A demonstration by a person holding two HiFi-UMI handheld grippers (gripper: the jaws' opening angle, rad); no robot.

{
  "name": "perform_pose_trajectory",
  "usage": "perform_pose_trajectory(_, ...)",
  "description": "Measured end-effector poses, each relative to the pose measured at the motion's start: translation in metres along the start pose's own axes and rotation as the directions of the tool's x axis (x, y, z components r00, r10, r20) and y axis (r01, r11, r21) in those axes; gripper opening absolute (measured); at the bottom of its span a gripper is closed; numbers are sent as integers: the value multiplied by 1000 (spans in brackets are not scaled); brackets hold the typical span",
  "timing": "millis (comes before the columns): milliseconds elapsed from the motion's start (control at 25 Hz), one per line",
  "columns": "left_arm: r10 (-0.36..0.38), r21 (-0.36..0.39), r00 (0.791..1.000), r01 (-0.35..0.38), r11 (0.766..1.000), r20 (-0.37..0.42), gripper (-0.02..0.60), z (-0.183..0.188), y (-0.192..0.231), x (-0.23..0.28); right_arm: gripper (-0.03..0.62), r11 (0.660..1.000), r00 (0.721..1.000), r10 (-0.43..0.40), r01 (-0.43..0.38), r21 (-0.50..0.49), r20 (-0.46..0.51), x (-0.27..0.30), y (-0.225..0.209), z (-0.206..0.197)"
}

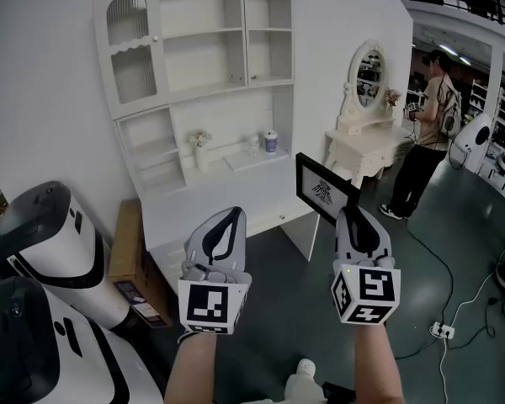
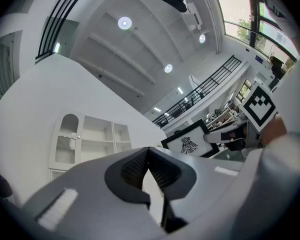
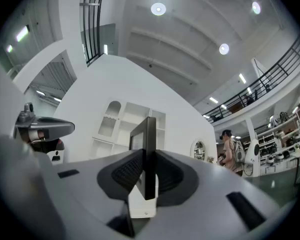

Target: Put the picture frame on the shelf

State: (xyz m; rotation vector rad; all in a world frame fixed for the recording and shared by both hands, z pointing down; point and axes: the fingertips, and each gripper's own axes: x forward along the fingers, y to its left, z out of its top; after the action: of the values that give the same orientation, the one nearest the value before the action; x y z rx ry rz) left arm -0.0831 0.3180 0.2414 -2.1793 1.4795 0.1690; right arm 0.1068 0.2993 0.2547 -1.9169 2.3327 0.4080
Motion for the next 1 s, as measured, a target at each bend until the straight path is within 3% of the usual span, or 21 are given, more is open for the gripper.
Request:
perform_pose_trajectory(360,-7,18,1000,7,1000,-3,9,-27,2,55,80,999,999,40,-39,-18,32,56,-11,-11)
perform_pose_trajectory(1000,73,23,997,-73,997,-17,9,-77,15,209,80,992,990,129,-129,-8,48,207,-82,-44)
